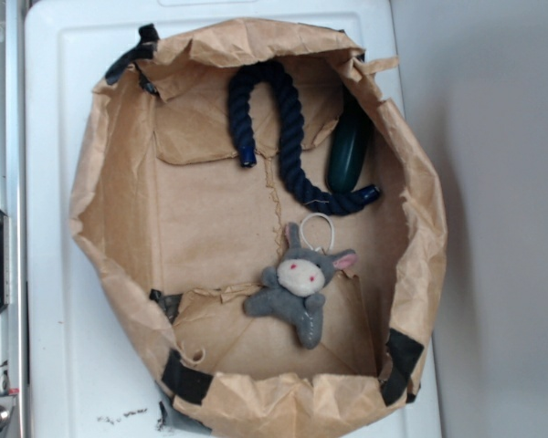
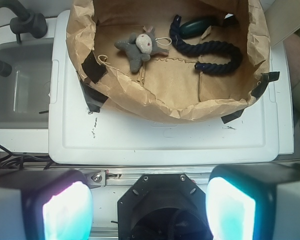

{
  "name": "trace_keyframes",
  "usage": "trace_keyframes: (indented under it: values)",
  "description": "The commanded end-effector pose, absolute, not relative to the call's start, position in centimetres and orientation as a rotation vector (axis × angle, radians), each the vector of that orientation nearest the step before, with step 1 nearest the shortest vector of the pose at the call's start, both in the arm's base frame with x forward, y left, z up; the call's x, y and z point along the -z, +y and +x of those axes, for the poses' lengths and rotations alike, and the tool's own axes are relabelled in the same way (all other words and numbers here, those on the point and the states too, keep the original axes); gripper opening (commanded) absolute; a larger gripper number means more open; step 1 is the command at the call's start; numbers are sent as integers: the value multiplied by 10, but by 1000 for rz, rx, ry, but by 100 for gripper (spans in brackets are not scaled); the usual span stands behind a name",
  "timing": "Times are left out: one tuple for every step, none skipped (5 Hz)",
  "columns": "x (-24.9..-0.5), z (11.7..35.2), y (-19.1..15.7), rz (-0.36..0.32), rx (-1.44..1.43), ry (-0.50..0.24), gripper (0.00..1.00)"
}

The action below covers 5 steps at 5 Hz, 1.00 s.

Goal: Grab the gray animal.

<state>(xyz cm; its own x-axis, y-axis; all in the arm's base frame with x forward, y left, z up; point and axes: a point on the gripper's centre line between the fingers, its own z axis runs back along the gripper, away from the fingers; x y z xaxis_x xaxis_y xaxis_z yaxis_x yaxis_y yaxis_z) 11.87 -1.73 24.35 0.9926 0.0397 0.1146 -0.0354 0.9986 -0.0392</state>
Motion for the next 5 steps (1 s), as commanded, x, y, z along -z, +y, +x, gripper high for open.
trace_keyframes:
  values:
    - [-243, 119, -17, -37, -38, -116, 100]
    - [-238, 144, -33, -1, -124, -120, 100]
    - [-235, 160, -43, 12, -167, -110, 100]
    - [-229, 169, -47, 22, -190, -124, 100]
    - [-218, 193, -33, -14, -208, -77, 100]
